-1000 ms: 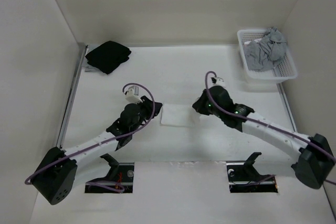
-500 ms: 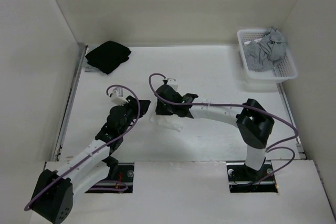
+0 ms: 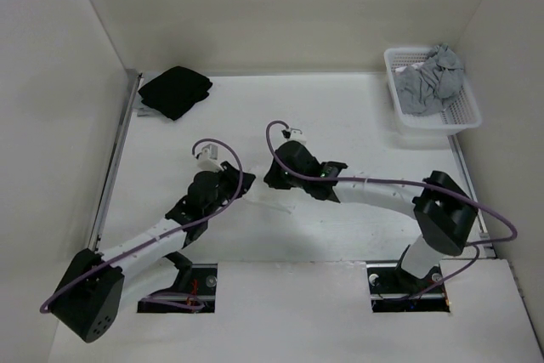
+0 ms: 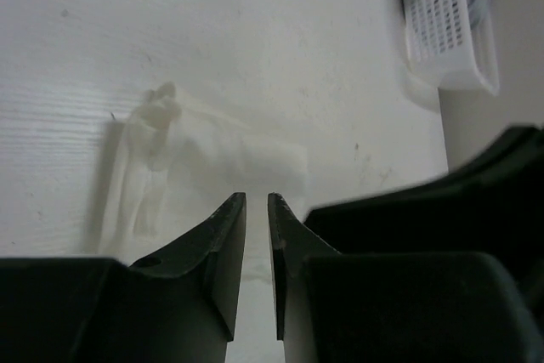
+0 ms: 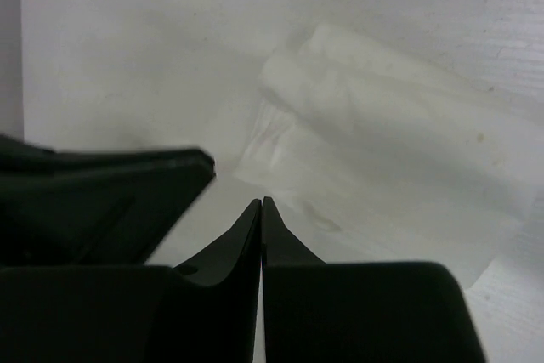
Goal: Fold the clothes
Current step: Fold the tank top
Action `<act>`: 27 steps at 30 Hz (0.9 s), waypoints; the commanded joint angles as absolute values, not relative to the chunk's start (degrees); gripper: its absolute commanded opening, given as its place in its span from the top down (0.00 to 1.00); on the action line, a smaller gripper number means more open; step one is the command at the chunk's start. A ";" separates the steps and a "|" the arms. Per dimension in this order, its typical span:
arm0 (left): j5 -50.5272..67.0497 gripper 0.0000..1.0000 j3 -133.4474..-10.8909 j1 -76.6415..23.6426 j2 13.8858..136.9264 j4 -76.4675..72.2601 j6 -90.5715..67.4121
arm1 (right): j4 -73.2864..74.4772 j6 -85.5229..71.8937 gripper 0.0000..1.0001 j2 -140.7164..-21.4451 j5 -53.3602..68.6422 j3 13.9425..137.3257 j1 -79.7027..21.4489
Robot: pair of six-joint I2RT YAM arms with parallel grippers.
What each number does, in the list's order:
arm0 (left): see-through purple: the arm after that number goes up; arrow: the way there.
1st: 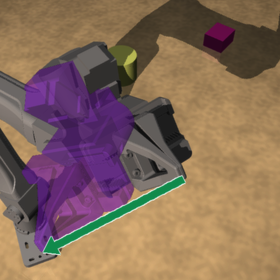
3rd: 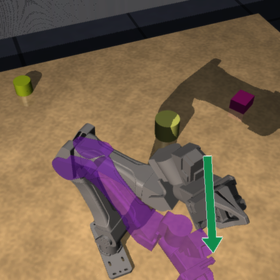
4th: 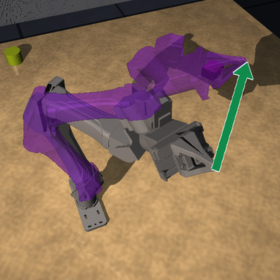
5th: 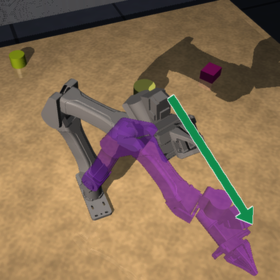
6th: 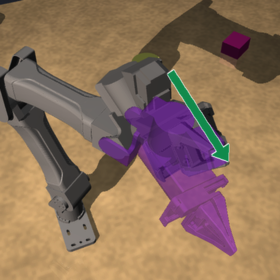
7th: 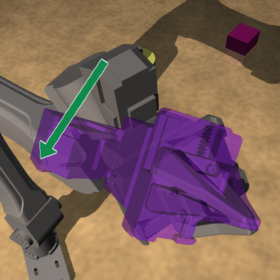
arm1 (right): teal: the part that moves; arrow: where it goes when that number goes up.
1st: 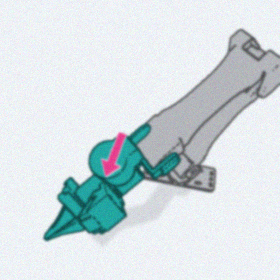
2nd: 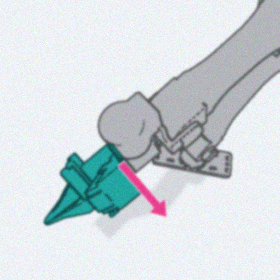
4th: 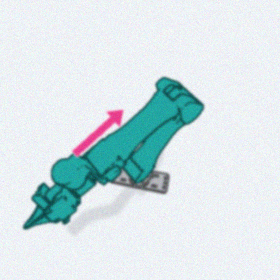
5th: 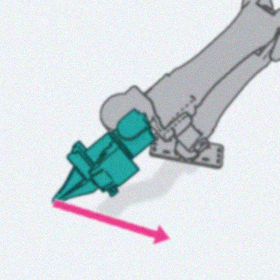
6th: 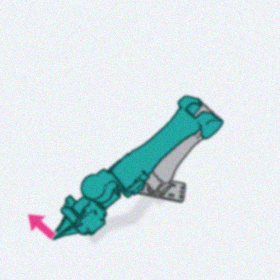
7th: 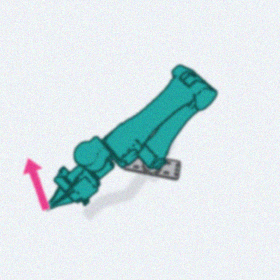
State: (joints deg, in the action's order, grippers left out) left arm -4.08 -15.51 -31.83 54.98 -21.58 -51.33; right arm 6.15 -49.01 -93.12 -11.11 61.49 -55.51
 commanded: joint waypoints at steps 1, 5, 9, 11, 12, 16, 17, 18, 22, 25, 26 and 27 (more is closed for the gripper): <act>-6.49 0.86 -17.58 -35.72 56.69 -26.72 -50.54 | -1.05 -47.38 0.96 -97.28 -4.85 61.60 -52.26; -10.45 0.88 -15.74 -37.66 57.30 -26.72 -50.97 | -3.51 -46.67 0.95 -101.68 -0.19 64.15 -50.85; -10.81 0.88 -15.56 -37.31 60.72 -27.59 -50.89 | -5.44 -47.11 0.95 -106.16 2.72 66.79 -49.18; -10.81 0.88 -15.56 -36.70 63.01 -28.12 -50.89 | -6.59 -47.11 0.95 -107.83 3.78 68.02 -48.65; -10.90 0.88 -15.47 -36.34 63.97 -28.21 -51.06 | -7.29 -47.20 0.95 -108.62 4.04 68.55 -48.47; -11.07 0.88 -14.68 -35.73 68.19 -29.44 -51.15 | -9.84 -47.90 0.95 -111.70 3.87 69.78 -47.16; -11.07 0.88 -14.42 -35.73 69.07 -29.88 -51.15 | -10.45 -48.07 0.95 -112.49 4.22 70.05 -46.72; -11.07 0.88 -14.15 -35.73 70.13 -30.32 -51.15 | -11.16 -48.42 0.95 -113.28 4.31 70.14 -46.28; -11.16 0.88 -13.36 -35.11 72.68 -31.11 -51.42 | -12.83 -49.48 0.95 -116.01 5.10 71.19 -44.96; -10.90 0.88 -12.83 -34.85 72.43 -30.59 -51.50 | -13.27 -49.92 0.95 -117.24 5.10 72.15 -44.25; -10.81 0.88 -12.40 -34.85 71.81 -30.41 -51.76 | -13.18 -50.01 0.95 -117.42 4.84 72.59 -44.08; -10.72 0.88 -12.04 -34.85 70.94 -30.06 -52.03 | -13.10 -50.10 0.95 -117.60 4.57 73.03 -43.90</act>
